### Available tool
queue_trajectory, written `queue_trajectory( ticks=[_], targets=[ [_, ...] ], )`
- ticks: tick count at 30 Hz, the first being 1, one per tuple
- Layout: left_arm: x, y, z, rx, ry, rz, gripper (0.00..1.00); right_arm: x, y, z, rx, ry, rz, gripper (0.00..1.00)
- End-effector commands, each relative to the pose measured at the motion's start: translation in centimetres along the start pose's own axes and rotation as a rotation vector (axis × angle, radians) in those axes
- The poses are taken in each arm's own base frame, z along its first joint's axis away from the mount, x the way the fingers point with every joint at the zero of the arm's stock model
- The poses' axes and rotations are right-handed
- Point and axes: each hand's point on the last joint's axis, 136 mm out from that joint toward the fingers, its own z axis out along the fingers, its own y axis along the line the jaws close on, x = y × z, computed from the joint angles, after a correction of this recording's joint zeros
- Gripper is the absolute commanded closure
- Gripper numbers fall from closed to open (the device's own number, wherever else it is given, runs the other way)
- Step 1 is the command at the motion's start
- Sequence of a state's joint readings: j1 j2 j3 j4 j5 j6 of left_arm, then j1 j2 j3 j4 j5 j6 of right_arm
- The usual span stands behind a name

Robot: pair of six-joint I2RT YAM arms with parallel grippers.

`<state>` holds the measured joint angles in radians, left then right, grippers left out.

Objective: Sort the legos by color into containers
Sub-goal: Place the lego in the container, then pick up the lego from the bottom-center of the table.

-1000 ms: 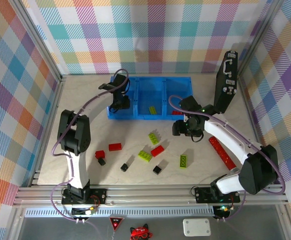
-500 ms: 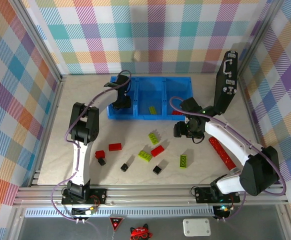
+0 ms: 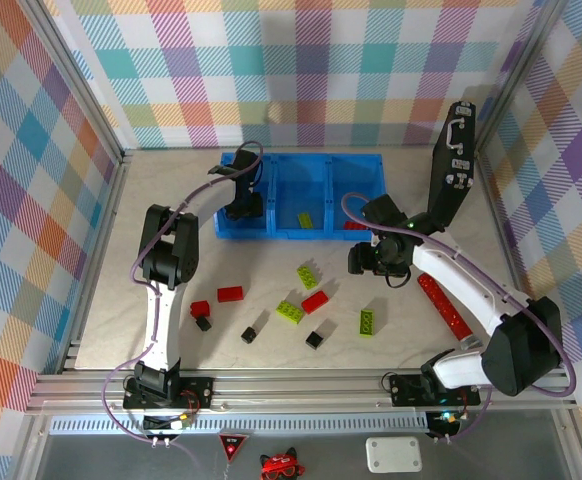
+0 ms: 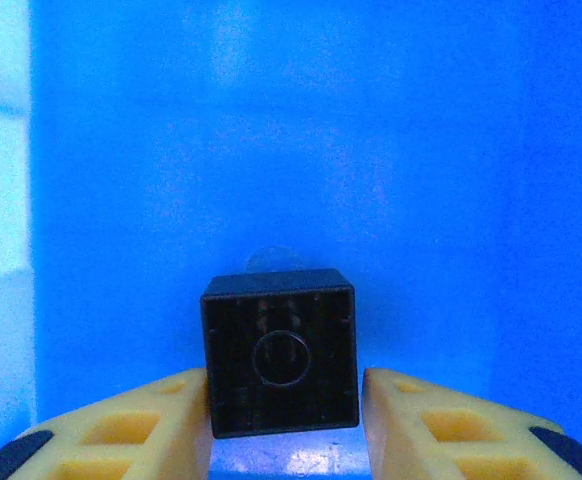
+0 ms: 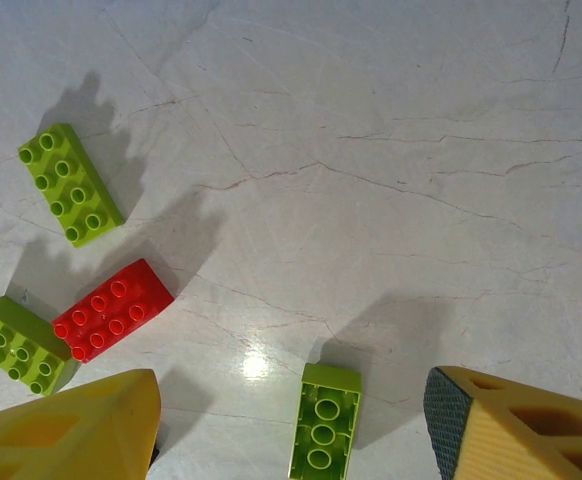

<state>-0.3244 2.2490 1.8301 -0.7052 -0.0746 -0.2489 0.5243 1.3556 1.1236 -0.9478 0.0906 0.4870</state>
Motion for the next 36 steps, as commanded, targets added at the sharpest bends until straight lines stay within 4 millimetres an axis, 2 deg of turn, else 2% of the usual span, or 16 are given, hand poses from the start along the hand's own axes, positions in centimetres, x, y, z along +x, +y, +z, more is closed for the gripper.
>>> queue_trajectory(
  ticks=[1,10,16,28,33,36],
  targets=[
    [-1.4,-0.3,-2.8,0.033,-0.042,0.0,0.57,0.7,-0.4,-0.2,0.013,0.01,0.008,0.28],
    [-1.1,-0.4,-6.5,0.071,-0.078,-0.01,0.57,0.8,-0.3,0.4,0.008,0.023,0.009,0.29],
    [0.2,0.1,-9.5,0.092,-0.093,-0.007,0.57,1.1,-0.1,1.4,0.004,0.049,0.012,0.29],
    [6.4,3.1,-15.4,0.09,-0.077,0.02,0.56,2.5,-0.3,2.8,0.004,0.102,0.034,0.29],
    [8.9,5.1,-17.4,0.077,-0.067,0.03,0.56,3.2,-0.4,3.4,0.016,0.13,0.044,0.29],
    [9.7,6.6,-18.3,0.08,-0.076,0.011,0.56,3.8,-0.5,3.9,0.024,0.15,0.054,0.29]
  ],
)
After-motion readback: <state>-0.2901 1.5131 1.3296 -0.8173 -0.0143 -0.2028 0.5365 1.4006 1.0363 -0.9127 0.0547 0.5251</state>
